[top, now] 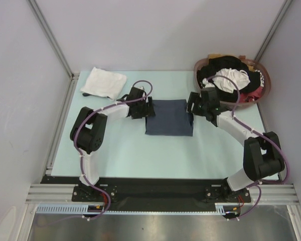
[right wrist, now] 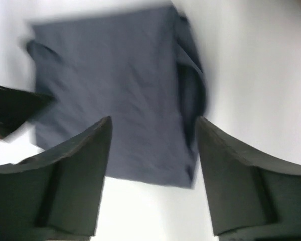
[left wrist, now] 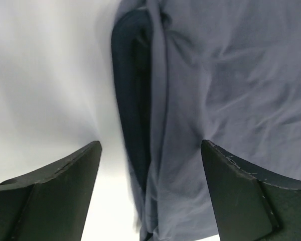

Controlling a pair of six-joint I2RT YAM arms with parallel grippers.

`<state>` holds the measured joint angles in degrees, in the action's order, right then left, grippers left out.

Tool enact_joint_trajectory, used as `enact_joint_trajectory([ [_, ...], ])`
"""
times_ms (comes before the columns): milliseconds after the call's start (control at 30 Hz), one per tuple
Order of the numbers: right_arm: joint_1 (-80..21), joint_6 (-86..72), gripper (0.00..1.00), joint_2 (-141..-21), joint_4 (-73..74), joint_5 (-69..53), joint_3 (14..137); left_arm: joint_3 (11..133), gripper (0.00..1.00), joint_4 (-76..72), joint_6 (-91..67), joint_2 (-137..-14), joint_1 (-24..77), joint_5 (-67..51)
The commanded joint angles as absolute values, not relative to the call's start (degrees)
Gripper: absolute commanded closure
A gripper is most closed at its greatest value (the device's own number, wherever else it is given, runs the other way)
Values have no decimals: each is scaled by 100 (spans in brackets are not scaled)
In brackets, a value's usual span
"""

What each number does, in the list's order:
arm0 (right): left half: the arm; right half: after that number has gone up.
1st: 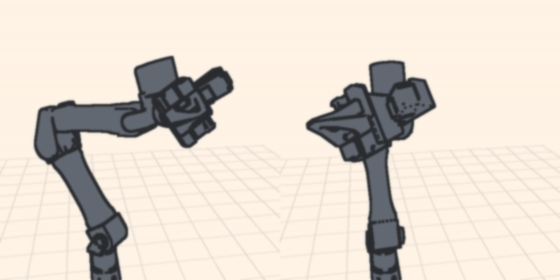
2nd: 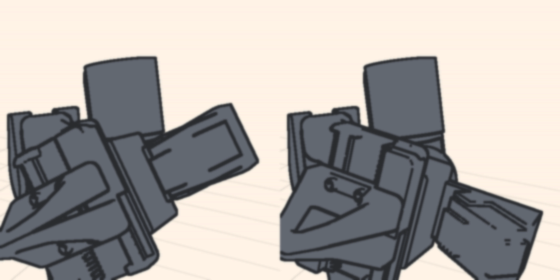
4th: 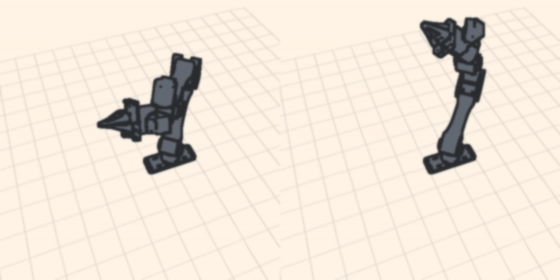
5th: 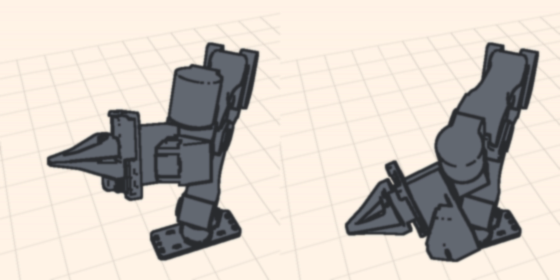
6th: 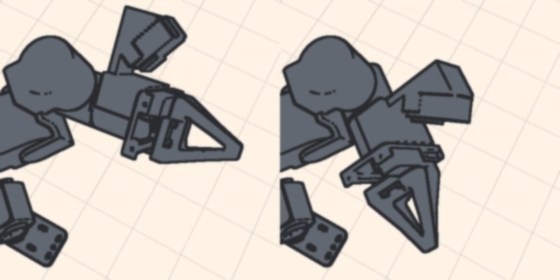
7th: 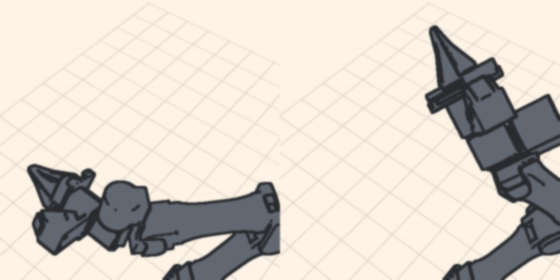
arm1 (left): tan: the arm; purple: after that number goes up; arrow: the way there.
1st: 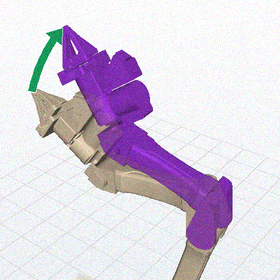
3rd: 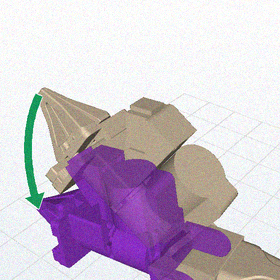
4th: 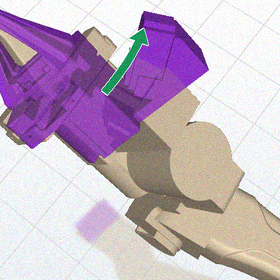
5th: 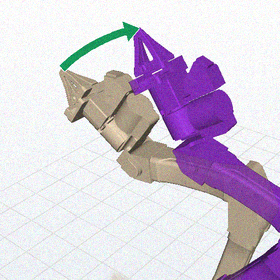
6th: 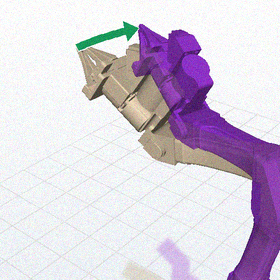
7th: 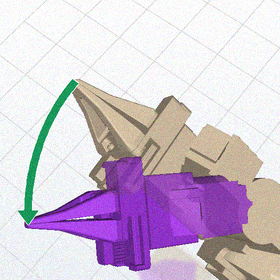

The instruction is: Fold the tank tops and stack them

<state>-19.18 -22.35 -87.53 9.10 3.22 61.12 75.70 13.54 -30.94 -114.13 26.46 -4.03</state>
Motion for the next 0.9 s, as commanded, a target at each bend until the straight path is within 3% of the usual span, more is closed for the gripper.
enact_joint_trajectory([
  [0, -1679, -2645, 22, -8701, 688, -412, 5364, 7453, 12, 1055, -3146, -11303, 2698, -607],
  [367, -1283, -2944, 16, -9710, -202, -1221, 5334, 7400, 17, 888, -3190, -11504, 2698, -712],
  [567, -1257, -2997, 17, -10124, -185, -993, 5642, 7488, 20, 861, -3217, -11724, 2681, -870],
  [700, -1248, -3006, 37, -10353, -255, -1142, 5713, 7532, 31, 879, -3190, -11760, 2654, -940],
  [867, -1239, -2997, 48, -10468, -229, -1195, 5722, 7567, 41, 949, -3234, -11839, 2628, -967],
])
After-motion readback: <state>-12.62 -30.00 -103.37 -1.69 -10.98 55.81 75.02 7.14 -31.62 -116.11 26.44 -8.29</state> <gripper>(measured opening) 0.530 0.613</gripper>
